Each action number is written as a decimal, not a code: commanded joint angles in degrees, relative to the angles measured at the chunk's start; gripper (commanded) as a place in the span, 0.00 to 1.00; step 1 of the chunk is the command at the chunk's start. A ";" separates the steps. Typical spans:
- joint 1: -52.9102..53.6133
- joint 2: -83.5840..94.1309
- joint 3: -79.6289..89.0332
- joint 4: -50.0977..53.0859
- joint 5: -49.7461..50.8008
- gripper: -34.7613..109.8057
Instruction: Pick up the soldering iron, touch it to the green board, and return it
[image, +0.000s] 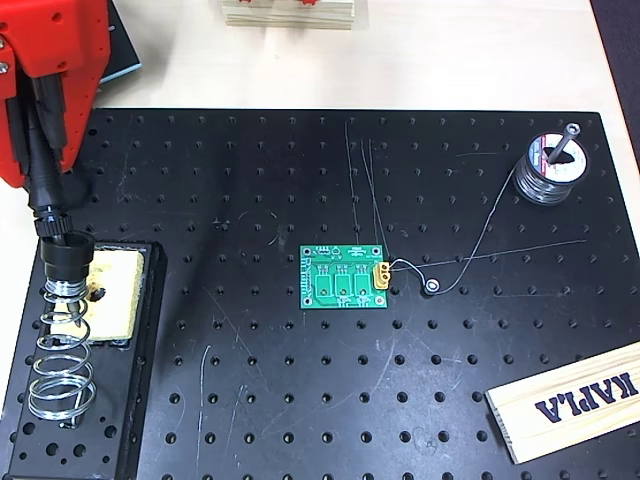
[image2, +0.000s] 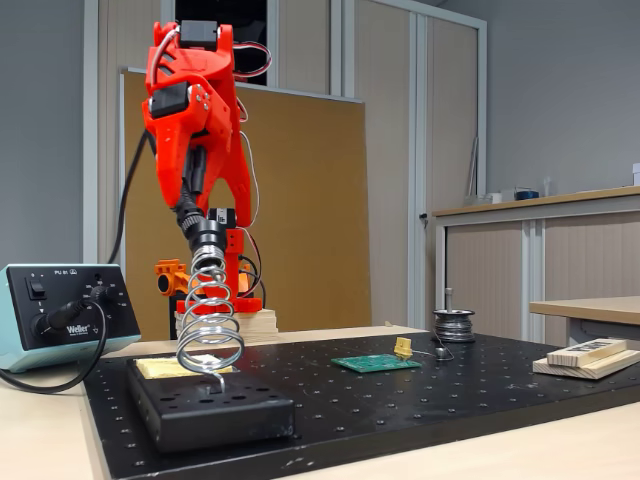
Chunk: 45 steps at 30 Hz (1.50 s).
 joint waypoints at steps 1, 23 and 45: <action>-3.78 1.23 1.41 -0.97 0.97 0.24; -0.44 9.32 19.34 -10.81 -7.38 0.33; 7.91 17.67 22.32 -9.14 -16.44 0.38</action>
